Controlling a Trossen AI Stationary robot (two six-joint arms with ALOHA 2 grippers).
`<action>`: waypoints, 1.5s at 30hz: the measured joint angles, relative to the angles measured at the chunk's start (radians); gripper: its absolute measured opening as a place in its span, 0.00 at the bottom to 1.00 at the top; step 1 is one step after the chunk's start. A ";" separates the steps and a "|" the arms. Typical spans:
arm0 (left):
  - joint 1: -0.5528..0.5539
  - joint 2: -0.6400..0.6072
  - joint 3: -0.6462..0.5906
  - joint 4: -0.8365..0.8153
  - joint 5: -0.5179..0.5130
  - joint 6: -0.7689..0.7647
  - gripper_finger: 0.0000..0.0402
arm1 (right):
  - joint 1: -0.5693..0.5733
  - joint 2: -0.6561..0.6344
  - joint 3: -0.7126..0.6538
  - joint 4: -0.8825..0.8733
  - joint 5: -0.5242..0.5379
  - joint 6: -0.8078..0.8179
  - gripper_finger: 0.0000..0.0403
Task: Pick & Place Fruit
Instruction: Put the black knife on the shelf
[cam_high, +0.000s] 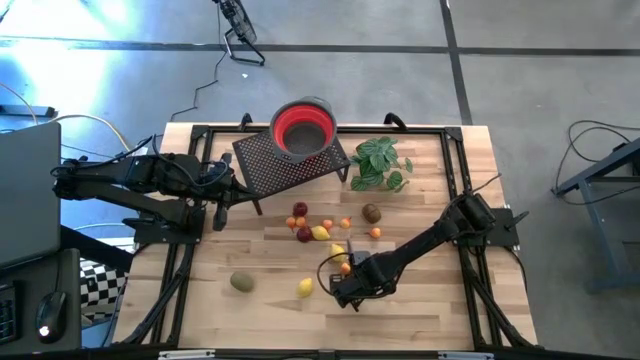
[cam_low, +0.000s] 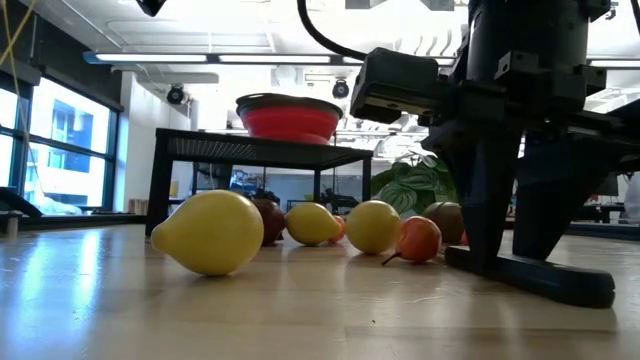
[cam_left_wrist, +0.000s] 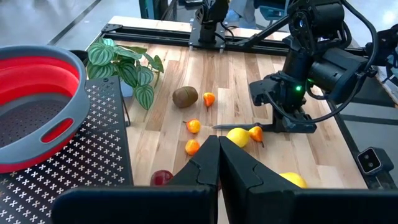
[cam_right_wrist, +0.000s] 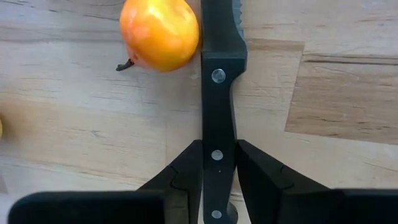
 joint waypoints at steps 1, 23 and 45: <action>0.000 0.000 0.000 0.000 0.000 0.000 0.00 | 0.000 0.000 0.000 0.000 0.011 0.000 0.21; 0.000 0.000 0.000 0.000 0.000 0.000 0.00 | -0.004 0.000 0.001 0.005 -0.032 0.000 0.21; 0.000 0.000 0.000 0.004 0.000 0.000 0.00 | 0.000 -0.008 0.001 -0.012 -0.008 0.000 0.18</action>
